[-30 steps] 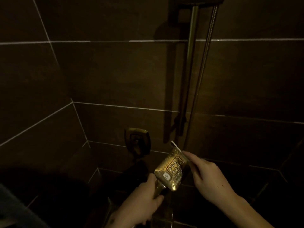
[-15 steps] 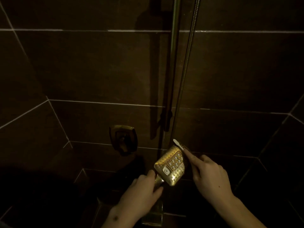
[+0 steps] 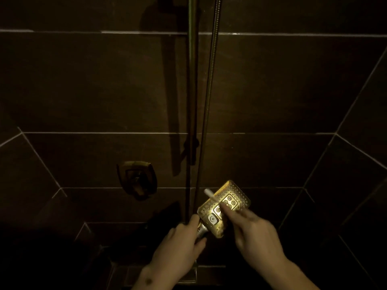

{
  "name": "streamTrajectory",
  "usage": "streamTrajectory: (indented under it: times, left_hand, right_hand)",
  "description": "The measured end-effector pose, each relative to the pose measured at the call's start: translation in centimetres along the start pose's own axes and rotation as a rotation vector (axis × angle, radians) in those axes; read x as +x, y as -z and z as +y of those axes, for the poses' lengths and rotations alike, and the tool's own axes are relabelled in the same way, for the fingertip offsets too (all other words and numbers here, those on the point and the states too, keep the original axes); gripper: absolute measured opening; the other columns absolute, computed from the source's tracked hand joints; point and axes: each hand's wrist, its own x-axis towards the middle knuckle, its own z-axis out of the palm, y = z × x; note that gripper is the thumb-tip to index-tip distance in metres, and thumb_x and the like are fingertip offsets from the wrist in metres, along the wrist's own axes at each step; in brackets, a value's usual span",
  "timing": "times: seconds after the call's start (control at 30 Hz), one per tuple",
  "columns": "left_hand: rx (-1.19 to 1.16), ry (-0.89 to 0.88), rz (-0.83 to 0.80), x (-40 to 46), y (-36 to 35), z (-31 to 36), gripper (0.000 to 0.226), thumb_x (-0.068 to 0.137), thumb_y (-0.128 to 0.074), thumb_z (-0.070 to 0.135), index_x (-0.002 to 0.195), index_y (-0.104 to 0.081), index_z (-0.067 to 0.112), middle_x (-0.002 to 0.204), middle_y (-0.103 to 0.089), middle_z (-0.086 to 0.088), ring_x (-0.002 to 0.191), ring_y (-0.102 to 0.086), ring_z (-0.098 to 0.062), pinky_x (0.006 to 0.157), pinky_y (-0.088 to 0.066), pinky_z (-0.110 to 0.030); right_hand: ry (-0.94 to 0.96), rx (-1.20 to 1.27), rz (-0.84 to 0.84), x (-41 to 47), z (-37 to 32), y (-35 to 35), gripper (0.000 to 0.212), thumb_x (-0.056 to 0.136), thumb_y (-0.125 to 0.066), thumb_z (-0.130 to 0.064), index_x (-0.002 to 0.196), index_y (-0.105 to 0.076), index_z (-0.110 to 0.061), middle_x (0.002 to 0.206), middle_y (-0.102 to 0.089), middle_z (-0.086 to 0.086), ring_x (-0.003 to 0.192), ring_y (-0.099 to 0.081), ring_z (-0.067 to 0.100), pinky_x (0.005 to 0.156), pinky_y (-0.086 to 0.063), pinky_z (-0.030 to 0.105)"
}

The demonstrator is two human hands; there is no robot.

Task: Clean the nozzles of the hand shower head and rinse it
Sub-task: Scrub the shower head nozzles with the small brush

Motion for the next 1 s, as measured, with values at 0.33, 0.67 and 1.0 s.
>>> streamTrajectory:
  times: [0.33, 0.67, 1.0]
  left_hand:
    - [0.002, -0.038, -0.019, 0.6, -1.3, 0.8, 0.046, 0.098, -0.058, 0.044, 0.136, -0.034, 0.042, 0.118, -0.061, 0.005, 0.107, -0.061, -0.015, 0.088, -0.056, -0.034]
    - [-0.04, 0.006, 0.02, 0.3, -1.3, 1.2, 0.07, 0.099, -0.06, 0.039, 0.15, -0.013, 0.04, 0.121, -0.067, 0.007, 0.102, -0.067, -0.007, 0.083, -0.056, -0.025]
    - [-0.067, -0.032, 0.027, -0.4, -1.4, 0.9, 0.097, 0.097, -0.064, 0.036, 0.147, 0.017, 0.057, 0.125, -0.069, 0.007, 0.101, -0.068, -0.007, 0.089, -0.058, -0.033]
  right_hand:
    - [-0.111, -0.096, 0.081, -0.3, 3.3, 1.6, 0.083, 0.089, -0.061, -0.021, 0.146, -0.009, -0.052, 0.086, -0.052, -0.01, 0.054, -0.046, 0.004, 0.048, -0.039, 0.016]
    - [-0.124, -0.145, 0.115, -0.6, 3.9, 2.2, 0.073, 0.088, -0.062, -0.019, 0.147, -0.026, -0.043, 0.083, -0.051, -0.01, 0.049, -0.04, 0.002, 0.044, -0.039, 0.017]
    - [-0.099, -0.158, 0.104, -1.1, 3.6, 2.4, 0.083, 0.083, -0.069, -0.017, 0.147, -0.024, -0.042, 0.078, -0.05, -0.008, 0.043, -0.041, 0.005, 0.038, -0.041, 0.019]
